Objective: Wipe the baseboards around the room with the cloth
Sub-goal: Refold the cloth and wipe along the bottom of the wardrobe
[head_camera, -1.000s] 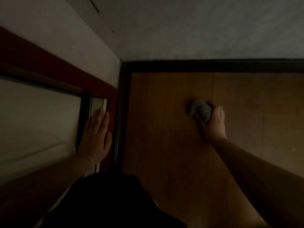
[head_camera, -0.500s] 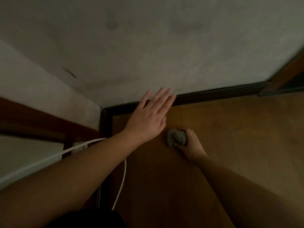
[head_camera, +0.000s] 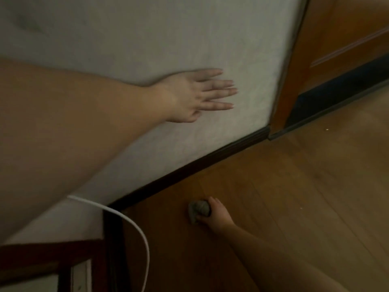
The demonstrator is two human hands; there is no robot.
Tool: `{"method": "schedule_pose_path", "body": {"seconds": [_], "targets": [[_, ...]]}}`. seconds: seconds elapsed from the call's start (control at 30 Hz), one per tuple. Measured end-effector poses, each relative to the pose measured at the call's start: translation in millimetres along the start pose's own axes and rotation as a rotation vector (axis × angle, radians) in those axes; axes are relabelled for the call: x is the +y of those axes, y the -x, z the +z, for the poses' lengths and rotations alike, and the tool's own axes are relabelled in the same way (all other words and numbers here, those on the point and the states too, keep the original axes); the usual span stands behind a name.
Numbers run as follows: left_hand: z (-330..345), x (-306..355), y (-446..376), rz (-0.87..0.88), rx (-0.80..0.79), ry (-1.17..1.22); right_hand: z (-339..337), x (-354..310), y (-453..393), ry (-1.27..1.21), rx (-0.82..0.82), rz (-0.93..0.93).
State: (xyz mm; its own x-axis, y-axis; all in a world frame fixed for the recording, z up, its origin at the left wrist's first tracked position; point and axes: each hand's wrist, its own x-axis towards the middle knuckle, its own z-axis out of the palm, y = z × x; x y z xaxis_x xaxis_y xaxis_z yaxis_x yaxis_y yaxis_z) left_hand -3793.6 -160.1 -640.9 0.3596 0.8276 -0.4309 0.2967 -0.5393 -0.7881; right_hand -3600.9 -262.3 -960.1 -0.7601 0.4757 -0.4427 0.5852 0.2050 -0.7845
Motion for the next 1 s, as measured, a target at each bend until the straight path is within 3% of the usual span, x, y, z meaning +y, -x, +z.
{"method": "schedule_pose_path", "body": {"seconds": [0.2,0.4,0.73,1.0], "targets": [[10.6,-4.5,24.9,0.032,-0.048,-0.095,4.0,-1.0,25.7,-0.145,0.305,-0.042],[17.1,-4.3,20.8,0.051,0.074,-0.2,-15.7,-11.6,6.5,-0.279,0.488,0.006],[15.8,-4.3,20.1,0.053,0.067,-0.214,24.3,-53.5,-25.6,-0.189,0.333,-0.029],[17.9,-3.5,19.1,0.043,0.094,-0.243,32.1,-79.7,-68.5,-0.105,0.383,-0.082]]}}
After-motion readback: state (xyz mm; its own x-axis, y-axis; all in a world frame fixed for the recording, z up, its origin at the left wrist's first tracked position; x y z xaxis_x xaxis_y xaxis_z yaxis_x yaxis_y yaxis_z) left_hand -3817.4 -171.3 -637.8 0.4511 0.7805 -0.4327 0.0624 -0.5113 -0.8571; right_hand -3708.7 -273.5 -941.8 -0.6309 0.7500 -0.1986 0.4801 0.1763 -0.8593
